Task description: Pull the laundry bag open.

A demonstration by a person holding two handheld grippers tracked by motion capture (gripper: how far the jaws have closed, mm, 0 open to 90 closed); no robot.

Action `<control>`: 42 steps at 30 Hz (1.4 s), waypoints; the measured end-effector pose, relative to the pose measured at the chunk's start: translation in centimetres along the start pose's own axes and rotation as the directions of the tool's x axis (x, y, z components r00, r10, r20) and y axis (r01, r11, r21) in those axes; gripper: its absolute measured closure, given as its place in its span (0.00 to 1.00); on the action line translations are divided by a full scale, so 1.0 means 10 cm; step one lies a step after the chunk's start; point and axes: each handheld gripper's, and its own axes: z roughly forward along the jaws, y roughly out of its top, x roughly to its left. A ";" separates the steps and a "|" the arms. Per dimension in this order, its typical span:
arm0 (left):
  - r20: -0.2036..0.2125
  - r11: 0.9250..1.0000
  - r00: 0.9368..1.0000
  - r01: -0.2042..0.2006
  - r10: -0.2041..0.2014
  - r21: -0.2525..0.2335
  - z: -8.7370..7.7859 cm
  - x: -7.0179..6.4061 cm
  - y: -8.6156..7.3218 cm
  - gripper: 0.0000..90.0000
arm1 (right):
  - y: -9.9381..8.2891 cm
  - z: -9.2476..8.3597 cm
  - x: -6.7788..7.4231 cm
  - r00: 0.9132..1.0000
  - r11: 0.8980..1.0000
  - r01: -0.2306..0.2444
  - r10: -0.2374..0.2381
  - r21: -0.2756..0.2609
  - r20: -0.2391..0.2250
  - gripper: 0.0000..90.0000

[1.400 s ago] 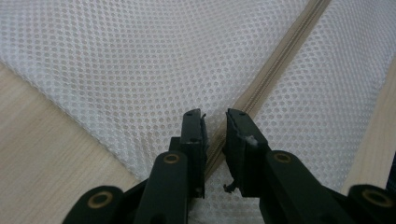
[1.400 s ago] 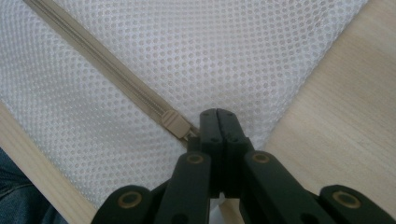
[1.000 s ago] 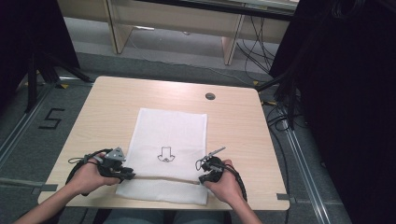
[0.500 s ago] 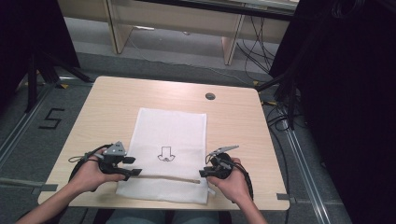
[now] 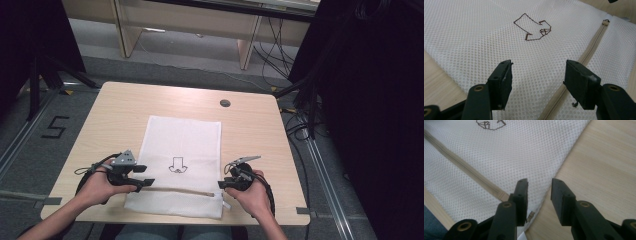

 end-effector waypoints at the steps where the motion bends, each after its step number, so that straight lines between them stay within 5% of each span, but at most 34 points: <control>1: 0.000 1.000 1.000 -0.004 0.004 -0.011 0.01 -0.01 0.00 0.45 | 0.00 -0.01 0.00 1.000 1.000 0.005 -0.005 0.006 -0.009 0.79; 2: -0.002 1.000 1.000 -0.024 0.024 -0.016 0.01 0.00 0.01 0.45 | 0.00 -0.02 0.02 1.000 1.000 -0.006 0.006 0.011 -0.031 0.82; 5: 0.019 1.000 1.000 0.007 -0.007 -0.016 0.03 -0.04 0.03 0.47 | -0.01 -0.05 0.06 1.000 0.999 0.004 -0.002 0.044 -0.027 0.86; 12: 0.035 1.000 0.999 -0.028 0.028 -0.007 0.10 -0.09 0.06 0.51 | -0.06 -0.10 0.11 1.000 0.994 -0.018 0.020 0.108 -0.023 1.00; 18: 0.063 0.999 0.997 -0.050 0.050 -0.004 0.12 -0.14 0.07 0.55 | -0.06 -0.10 0.14 0.998 0.988 -0.047 0.053 0.148 -0.034 1.00; 25: 0.083 1.000 0.996 -0.011 0.013 -0.023 0.19 -0.23 0.15 0.61 | -0.05 -0.06 0.15 0.997 0.984 -0.069 0.073 0.162 -0.018 1.00; 31: 0.080 0.999 0.995 -0.051 0.052 -0.013 0.26 -0.31 0.23 0.64 | -0.06 -0.05 0.14 0.995 0.979 -0.091 0.095 0.185 -0.014 1.00; 35: 0.095 0.997 0.993 -0.075 0.075 -0.007 0.31 -0.38 0.27 0.64 | -0.05 -0.04 0.14 0.998 0.983 -0.054 0.058 0.176 -0.019 1.00; 42: 0.135 0.990 0.982 -0.137 0.134 0.012 0.46 -0.54 0.35 0.65 | -0.03 0.02 0.16 0.998 0.984 -0.044 0.050 0.174 -0.030 1.00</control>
